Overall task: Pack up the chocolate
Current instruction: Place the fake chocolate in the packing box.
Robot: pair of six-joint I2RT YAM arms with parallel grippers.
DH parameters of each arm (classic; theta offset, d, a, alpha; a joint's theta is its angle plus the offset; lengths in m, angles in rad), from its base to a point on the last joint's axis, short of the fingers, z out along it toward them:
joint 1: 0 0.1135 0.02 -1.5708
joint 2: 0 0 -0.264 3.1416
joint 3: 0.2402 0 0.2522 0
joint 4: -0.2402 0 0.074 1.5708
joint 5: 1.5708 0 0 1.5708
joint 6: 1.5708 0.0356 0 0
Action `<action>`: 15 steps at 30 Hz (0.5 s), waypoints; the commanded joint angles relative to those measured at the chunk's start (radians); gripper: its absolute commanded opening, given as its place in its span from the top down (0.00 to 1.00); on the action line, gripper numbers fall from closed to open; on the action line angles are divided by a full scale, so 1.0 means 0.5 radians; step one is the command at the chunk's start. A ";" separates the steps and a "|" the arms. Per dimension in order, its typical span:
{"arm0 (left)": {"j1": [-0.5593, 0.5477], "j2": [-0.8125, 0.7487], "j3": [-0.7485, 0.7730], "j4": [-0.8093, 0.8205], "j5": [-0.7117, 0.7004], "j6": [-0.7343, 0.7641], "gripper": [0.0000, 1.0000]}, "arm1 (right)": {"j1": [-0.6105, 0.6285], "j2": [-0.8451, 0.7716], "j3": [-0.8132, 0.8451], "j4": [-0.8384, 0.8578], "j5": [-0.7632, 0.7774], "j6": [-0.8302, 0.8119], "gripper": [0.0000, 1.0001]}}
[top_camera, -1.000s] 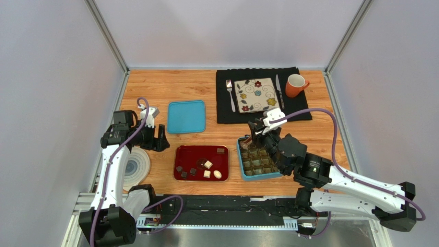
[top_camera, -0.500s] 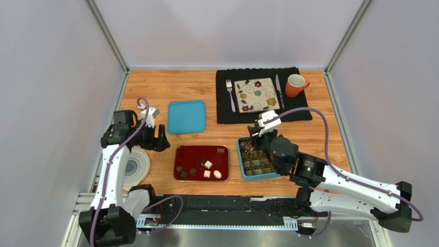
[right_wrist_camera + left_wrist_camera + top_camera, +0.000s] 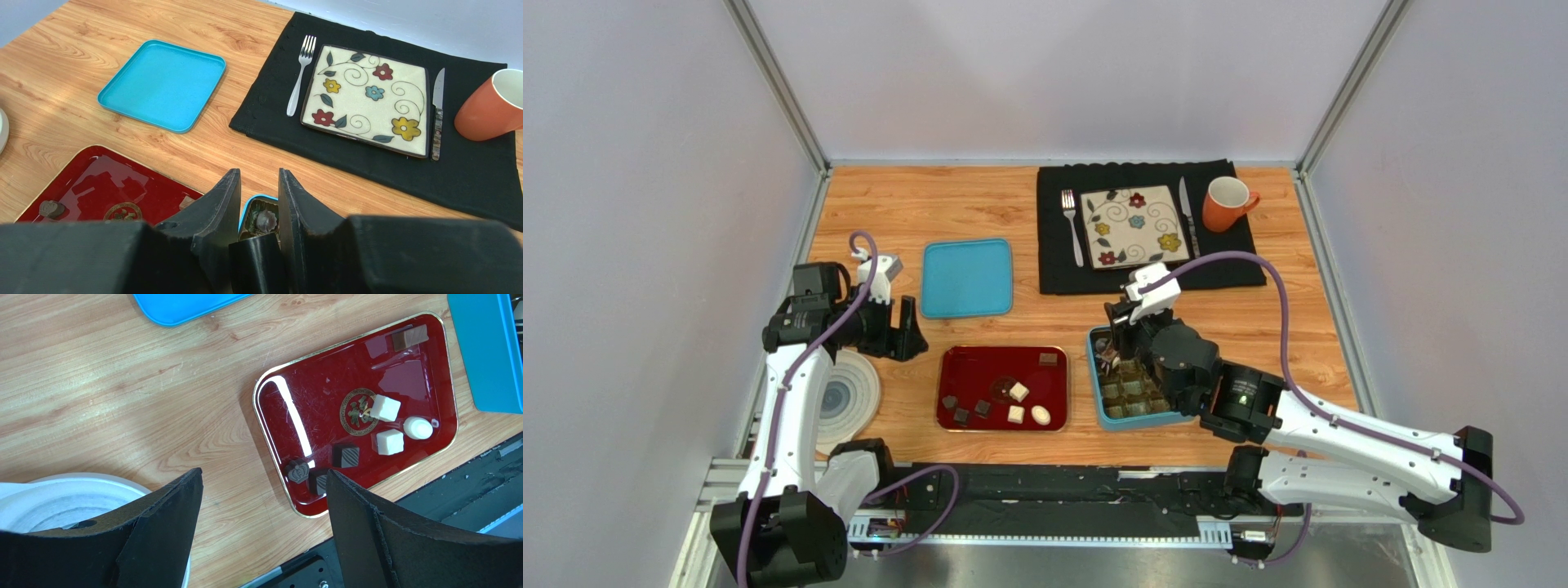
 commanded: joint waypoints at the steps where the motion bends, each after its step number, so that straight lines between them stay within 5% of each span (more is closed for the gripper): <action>1: 0.014 -0.018 0.050 0.007 0.014 0.012 0.18 | -0.017 0.027 0.032 0.134 -0.021 0.041 0.78; 15: 0.014 -0.024 0.059 0.001 0.014 0.015 0.18 | -0.023 -0.040 0.152 0.054 -0.003 -0.082 0.70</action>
